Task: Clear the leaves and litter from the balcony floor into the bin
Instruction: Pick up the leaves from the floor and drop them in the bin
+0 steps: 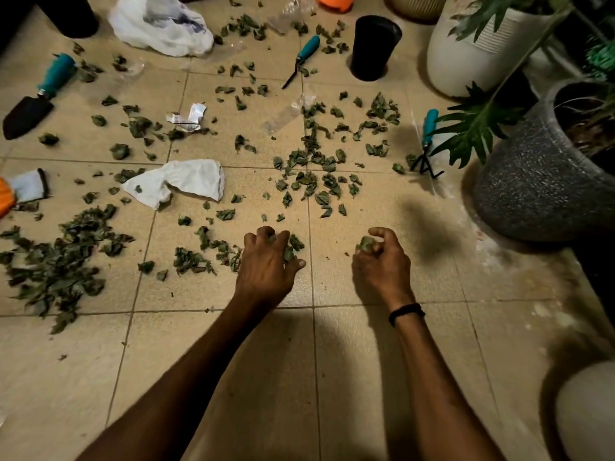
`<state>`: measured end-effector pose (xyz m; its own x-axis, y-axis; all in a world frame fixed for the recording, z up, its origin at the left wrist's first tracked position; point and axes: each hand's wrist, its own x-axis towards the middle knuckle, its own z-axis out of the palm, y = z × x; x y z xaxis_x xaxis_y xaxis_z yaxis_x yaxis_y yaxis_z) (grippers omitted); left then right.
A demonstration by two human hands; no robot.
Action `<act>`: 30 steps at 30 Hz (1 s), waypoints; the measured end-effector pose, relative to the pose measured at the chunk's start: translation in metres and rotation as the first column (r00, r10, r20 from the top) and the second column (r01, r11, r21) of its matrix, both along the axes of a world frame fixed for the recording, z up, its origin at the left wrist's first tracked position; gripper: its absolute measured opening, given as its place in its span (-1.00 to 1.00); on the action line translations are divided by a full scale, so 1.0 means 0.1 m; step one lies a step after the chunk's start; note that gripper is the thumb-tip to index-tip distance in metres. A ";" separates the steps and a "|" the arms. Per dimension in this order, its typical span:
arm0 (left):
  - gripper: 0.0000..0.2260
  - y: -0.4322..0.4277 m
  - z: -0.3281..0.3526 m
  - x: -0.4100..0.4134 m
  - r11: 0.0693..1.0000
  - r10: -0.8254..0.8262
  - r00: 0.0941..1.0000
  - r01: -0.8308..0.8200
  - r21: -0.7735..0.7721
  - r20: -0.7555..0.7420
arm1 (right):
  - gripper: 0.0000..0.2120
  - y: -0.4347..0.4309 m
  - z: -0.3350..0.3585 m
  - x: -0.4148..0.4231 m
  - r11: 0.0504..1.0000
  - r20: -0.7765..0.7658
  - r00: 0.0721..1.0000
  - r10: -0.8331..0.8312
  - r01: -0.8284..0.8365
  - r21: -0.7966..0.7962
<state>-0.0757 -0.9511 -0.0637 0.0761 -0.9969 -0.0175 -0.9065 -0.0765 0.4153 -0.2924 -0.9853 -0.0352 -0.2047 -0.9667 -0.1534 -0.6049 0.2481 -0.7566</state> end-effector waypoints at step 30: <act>-0.78 -0.08 0.21 -0.04 0.928 0.371 0.438 -0.202 0.313 -0.819 | -0.89 -0.05 -0.06 0.09 0.929 0.427 0.839 -0.339 0.225 0.294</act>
